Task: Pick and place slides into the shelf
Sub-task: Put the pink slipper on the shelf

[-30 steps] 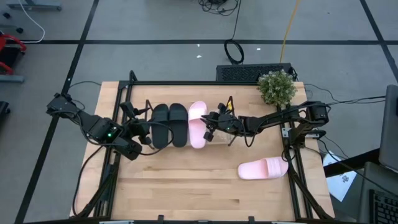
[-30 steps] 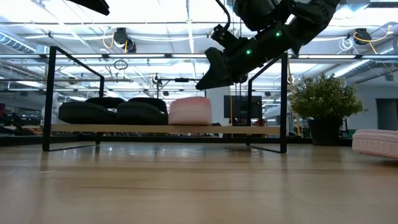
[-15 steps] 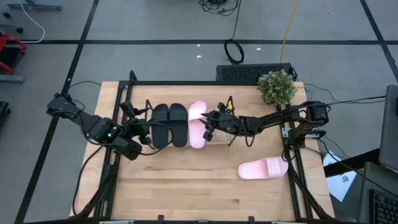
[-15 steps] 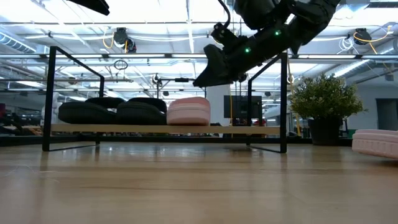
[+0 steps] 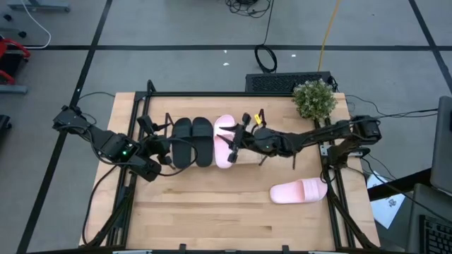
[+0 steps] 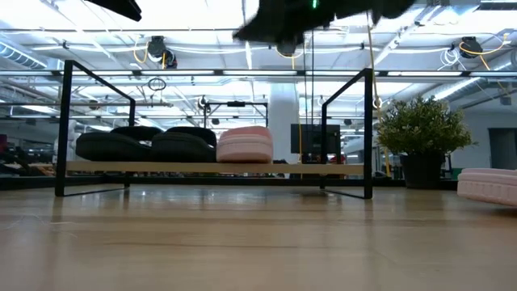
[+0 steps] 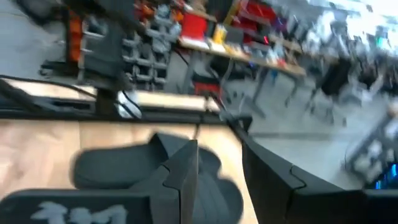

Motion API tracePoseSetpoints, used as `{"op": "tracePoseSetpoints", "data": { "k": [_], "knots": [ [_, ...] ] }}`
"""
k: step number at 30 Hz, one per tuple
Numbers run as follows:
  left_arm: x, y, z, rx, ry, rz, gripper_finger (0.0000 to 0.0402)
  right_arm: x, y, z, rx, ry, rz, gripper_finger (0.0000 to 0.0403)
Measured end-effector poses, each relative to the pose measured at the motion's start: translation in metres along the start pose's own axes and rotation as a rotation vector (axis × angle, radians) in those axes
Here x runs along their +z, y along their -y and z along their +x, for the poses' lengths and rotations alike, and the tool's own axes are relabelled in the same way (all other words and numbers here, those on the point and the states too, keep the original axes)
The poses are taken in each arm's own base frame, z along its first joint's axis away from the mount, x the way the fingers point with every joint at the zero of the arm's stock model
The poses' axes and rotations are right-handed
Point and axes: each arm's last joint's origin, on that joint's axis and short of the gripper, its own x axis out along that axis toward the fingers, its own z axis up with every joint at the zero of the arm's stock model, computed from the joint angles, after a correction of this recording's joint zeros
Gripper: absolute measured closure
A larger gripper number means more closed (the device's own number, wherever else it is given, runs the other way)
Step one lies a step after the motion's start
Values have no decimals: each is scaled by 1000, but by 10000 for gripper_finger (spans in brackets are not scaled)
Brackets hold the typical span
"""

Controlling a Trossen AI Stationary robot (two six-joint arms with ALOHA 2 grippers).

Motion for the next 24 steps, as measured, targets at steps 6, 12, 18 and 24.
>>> {"op": "tracePoseSetpoints", "data": {
  "k": [6, 12, 18, 24],
  "knots": [
    [-1, 2, 0, -53, -22, 1, 186, 50, -32, -44, 162, 26, -121, 286],
    [-1, 2, 0, -73, -29, 1, 186, 51, -65, -109, 384, -174, -87, 286],
    [-1, 2, 0, -72, -29, -16, 186, 26, -79, -150, 405, -524, 110, 286],
    [0, 2, 0, -74, -25, -32, 186, 0, -73, -179, 205, -898, 342, 286]
  ]
}}
